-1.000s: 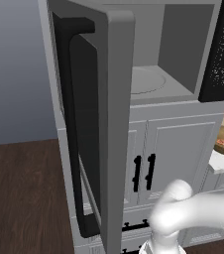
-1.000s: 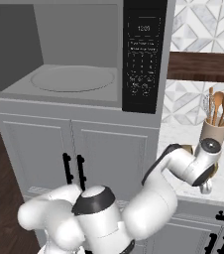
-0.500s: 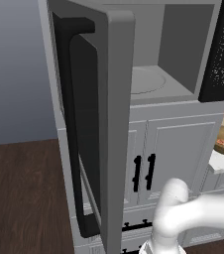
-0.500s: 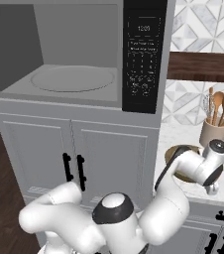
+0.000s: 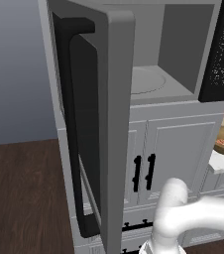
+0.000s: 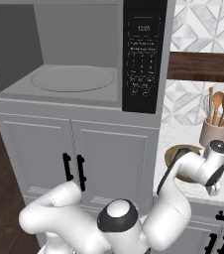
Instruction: Open the microwave, place the bowl with waffle inside the microwave, then close the microwave door and turn it on.
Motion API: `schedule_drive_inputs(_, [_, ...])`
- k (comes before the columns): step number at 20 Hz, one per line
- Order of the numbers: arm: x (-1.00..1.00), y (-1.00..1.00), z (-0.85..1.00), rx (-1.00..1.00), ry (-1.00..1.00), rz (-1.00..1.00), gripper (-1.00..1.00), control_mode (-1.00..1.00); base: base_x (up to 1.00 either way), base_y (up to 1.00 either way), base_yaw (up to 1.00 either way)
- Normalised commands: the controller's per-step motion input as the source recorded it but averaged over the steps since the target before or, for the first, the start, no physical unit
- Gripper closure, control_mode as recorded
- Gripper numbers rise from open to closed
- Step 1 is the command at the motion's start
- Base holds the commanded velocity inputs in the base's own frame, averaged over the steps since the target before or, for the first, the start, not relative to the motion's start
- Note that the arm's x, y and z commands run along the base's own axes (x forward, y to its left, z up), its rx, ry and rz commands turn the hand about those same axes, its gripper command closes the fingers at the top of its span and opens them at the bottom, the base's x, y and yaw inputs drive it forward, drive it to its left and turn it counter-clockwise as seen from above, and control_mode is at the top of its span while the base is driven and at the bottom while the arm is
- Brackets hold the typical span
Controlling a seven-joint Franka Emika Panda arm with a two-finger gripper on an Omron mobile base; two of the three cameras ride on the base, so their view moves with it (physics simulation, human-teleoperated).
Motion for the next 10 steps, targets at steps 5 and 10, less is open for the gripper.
schedule_drive_inputs(5, [0.13, 0.34, -0.1, -0.11, 0.05, 0.0, 1.0, -1.0, 0.0, 0.0, 0.0])
schedule_drive_inputs(10, [0.01, 0.2, -0.08, -0.07, 0.01, 0.0, 1.0, -1.0, 0.0, 0.0, 0.0])
